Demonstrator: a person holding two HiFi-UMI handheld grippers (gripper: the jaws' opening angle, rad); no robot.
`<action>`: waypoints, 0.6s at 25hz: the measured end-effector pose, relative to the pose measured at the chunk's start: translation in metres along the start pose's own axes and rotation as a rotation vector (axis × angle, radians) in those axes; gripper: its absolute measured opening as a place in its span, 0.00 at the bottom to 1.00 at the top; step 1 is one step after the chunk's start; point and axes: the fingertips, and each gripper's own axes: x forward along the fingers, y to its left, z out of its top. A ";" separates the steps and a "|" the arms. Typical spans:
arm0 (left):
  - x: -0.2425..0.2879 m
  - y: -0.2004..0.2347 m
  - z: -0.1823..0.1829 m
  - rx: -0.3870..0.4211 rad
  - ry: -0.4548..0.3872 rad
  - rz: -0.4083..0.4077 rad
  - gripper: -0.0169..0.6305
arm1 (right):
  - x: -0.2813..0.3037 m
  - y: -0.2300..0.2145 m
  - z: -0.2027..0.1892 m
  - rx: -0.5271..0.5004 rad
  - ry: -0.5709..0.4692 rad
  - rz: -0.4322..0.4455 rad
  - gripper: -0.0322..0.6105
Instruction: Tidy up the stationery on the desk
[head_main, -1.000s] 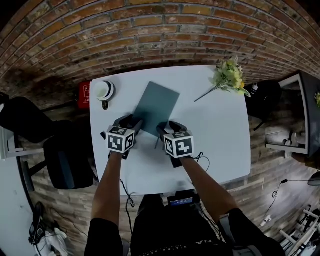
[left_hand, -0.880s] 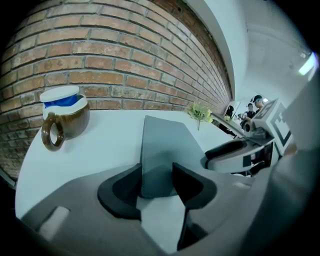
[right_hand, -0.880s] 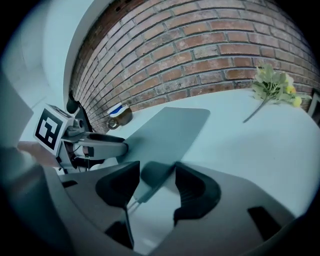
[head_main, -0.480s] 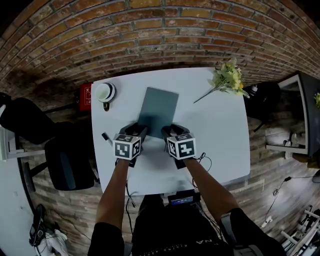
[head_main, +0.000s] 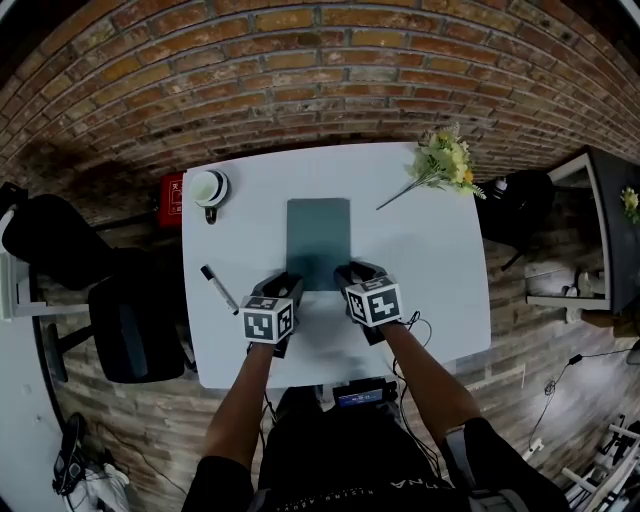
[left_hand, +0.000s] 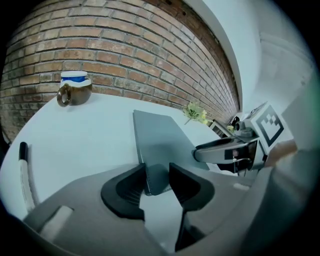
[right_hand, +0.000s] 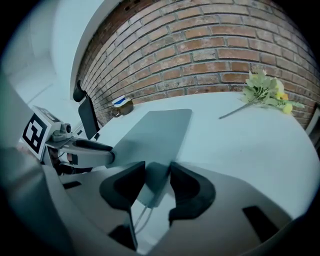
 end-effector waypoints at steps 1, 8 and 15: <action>-0.001 -0.004 -0.004 -0.008 -0.001 -0.001 0.27 | -0.003 -0.001 -0.003 -0.007 0.004 0.000 0.30; -0.010 -0.040 -0.035 -0.021 0.020 -0.032 0.25 | -0.027 -0.009 -0.032 -0.023 0.025 0.004 0.30; -0.021 -0.060 -0.063 -0.030 0.025 -0.067 0.25 | -0.054 -0.009 -0.058 -0.033 0.019 -0.001 0.30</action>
